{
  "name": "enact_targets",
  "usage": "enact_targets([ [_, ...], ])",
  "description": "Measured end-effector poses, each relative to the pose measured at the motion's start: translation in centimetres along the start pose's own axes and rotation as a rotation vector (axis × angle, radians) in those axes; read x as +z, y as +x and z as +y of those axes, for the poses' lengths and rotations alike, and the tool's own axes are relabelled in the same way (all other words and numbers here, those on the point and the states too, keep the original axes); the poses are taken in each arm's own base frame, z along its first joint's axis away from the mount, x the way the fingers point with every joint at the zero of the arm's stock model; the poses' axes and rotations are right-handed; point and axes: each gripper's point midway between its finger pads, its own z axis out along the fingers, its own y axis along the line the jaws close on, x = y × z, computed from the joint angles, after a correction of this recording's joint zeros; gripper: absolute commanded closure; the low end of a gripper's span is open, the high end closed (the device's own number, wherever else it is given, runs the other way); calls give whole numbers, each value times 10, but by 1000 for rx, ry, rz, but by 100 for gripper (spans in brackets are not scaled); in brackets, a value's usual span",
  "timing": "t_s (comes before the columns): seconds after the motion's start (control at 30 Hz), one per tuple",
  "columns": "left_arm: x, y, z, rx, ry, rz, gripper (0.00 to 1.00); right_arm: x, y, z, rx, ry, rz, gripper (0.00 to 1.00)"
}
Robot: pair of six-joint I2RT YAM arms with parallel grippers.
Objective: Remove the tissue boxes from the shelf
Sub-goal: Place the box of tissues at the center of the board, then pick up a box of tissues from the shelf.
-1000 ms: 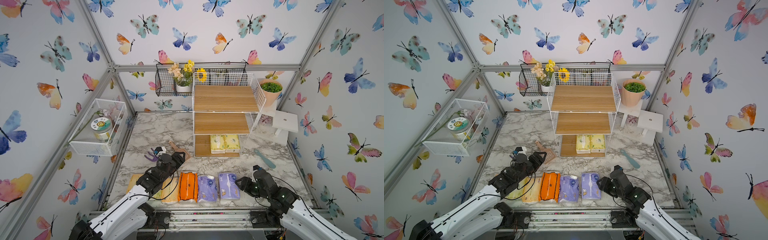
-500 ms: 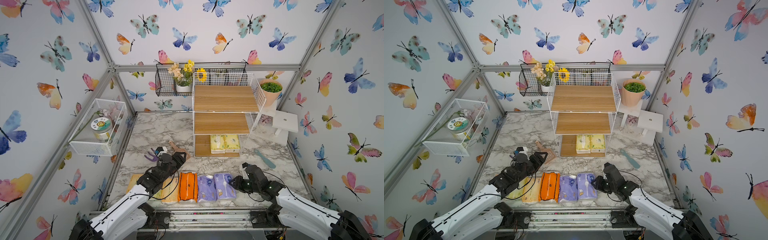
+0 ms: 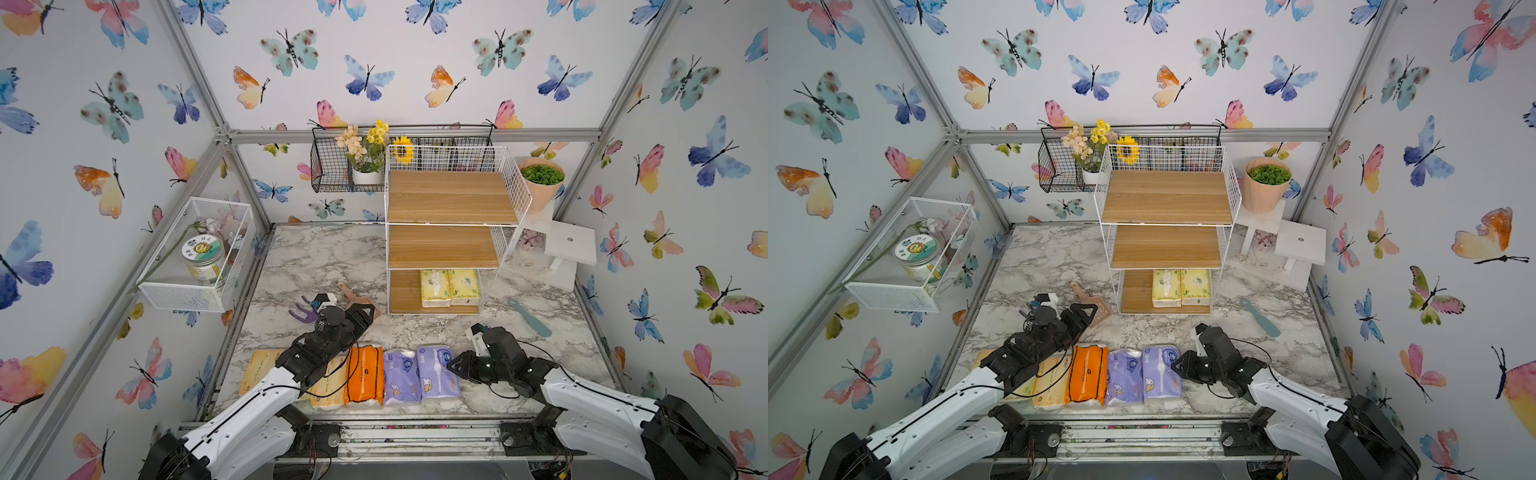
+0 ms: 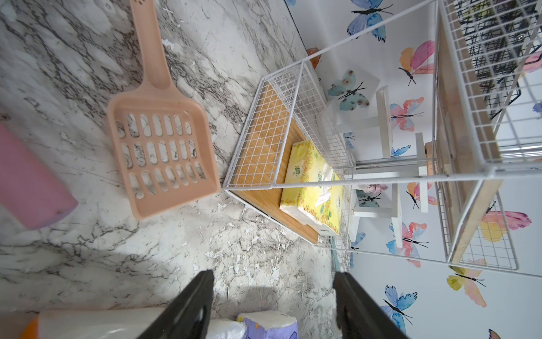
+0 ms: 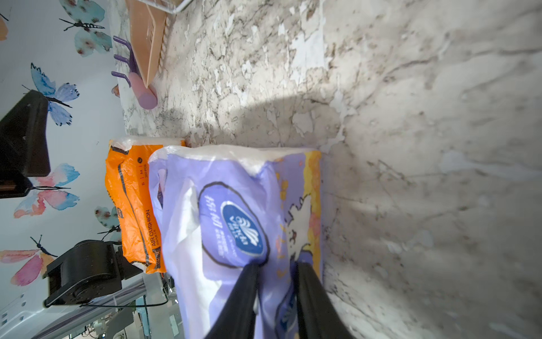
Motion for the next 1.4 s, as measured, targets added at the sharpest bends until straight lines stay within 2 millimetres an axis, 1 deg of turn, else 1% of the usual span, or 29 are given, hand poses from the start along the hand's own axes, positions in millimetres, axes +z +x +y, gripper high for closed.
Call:
enact_targets([
  [0.1, 2, 6, -2, -3, 4, 19, 31, 6, 6, 6, -10, -19, 23, 69],
  [0.2, 6, 18, -3, -3, 4, 52, 32, 13, 11, 13, -21, -37, 46, 65],
  [0.27, 8, 28, -4, -2, 4, 79, 32, 14, 12, 16, -21, -46, 47, 57],
  [0.33, 10, 38, -5, 1, 5, 106, 32, 12, 10, 18, -18, -49, 34, 42],
  [0.37, 11, 44, -5, 5, 4, 121, 32, 9, 7, 18, -20, -46, 16, 37],
  [0.4, 13, 51, -6, 8, 3, 135, 33, 5, 4, 18, -16, -39, -12, 33],
  [0.43, 14, 57, -8, 15, 3, 148, 34, 0, -1, 18, -7, -31, -45, 31],
  [0.53, 21, 74, -17, 31, 12, 176, 37, -22, -19, 18, 20, -8, -186, 31],
  [0.67, 33, 89, -30, 64, 33, 171, 35, -60, -45, 16, 71, 21, -395, 31],
  [0.8, 53, 96, -42, 112, 65, 141, 36, -101, -71, 25, 94, 28, -586, 31],
  [0.9, 71, 94, -44, 152, 75, 96, 36, -126, -87, 33, 99, 35, -696, 31],
  [0.97, 82, 92, -47, 176, 77, 60, 37, -137, -95, 34, 98, 56, -746, 31],
  [1.07, 96, 87, -56, 197, 84, 10, 40, -148, -102, 33, 93, 88, -801, 31],
  [1.2, 118, 85, -69, 210, 91, -31, 44, -155, -107, 30, 88, 120, -843, 31],
  [1.3, 135, 88, -70, 210, 82, -43, 46, -157, -109, 28, 80, 139, -859, 31],
  [1.4, 149, 94, -64, 203, 60, -40, 46, -159, -110, 27, 74, 150, -869, 31],
])
